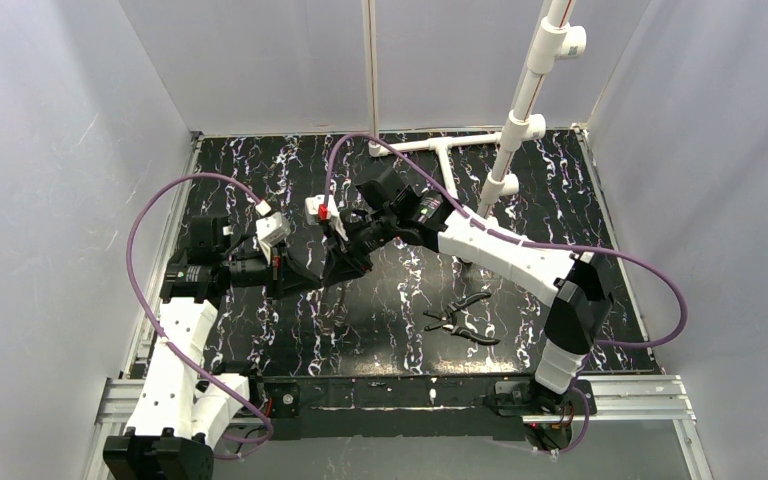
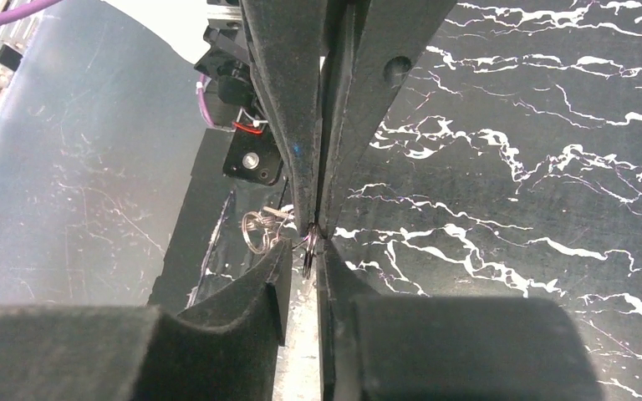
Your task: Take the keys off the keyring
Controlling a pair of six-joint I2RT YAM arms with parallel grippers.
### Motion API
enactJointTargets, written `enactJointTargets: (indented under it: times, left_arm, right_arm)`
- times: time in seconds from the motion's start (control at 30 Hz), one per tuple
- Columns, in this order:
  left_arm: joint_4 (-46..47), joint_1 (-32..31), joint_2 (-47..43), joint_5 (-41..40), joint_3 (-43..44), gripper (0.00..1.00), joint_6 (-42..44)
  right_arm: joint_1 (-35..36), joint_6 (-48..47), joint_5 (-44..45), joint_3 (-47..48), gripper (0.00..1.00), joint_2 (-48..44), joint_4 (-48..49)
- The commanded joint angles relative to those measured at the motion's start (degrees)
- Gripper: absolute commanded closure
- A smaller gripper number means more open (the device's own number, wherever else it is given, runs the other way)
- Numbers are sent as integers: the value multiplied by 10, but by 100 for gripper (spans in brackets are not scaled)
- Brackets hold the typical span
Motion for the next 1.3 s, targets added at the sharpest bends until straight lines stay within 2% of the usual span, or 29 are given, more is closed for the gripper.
enactJointTargets:
  times: [0.0, 0.1, 0.2, 0.3, 0.4, 0.5, 0.57, 0.77, 0.87, 0.9, 0.93, 1.13, 1.27]
  left_arm:
    - [-10, -3, -2, 19, 23, 100, 9]
    - [-10, -4, -2, 20, 23, 100, 9]
    - [-9, -3, -1, 17, 22, 100, -4]
    - [16, -1, 2, 9, 21, 85, -42]
    - [46, 21, 7, 24, 23, 74, -81]
    - [31, 47, 27, 67, 38, 62, -92]
    - [3, 55, 46, 90, 52, 58, -84]
    - [-54, 65, 78, 126, 66, 56, -51]
    - [-53, 65, 74, 133, 59, 53, -57]
    - [-53, 65, 38, 132, 58, 53, -61]
    - [-52, 65, 70, 129, 57, 52, -65]
    - [-15, 67, 71, 108, 63, 49, -98]
    - [30, 82, 79, 93, 77, 49, -143]
  right_arm:
    - [4, -20, 9, 25, 81, 6, -14]
    - [5, -23, 11, 25, 99, 5, -17]
    - [4, -20, 10, 25, 99, 2, -12]
    - [3, -16, 4, 25, 99, -1, -1]
    - [-4, 3, -12, 14, 99, -9, 24]
    - [-17, 29, -30, -3, 99, -22, 64]
    - [-26, 34, -36, -10, 99, -29, 75]
    - [-38, 60, -39, -28, 99, -43, 117]
    - [-43, 96, -24, -42, 99, -47, 164]
    - [-44, 110, -21, -47, 99, -46, 181]
    - [-45, 122, -19, -49, 99, -46, 195]
    - [-46, 211, -18, -76, 99, -39, 295]
    - [-47, 230, -26, -81, 99, -37, 318]
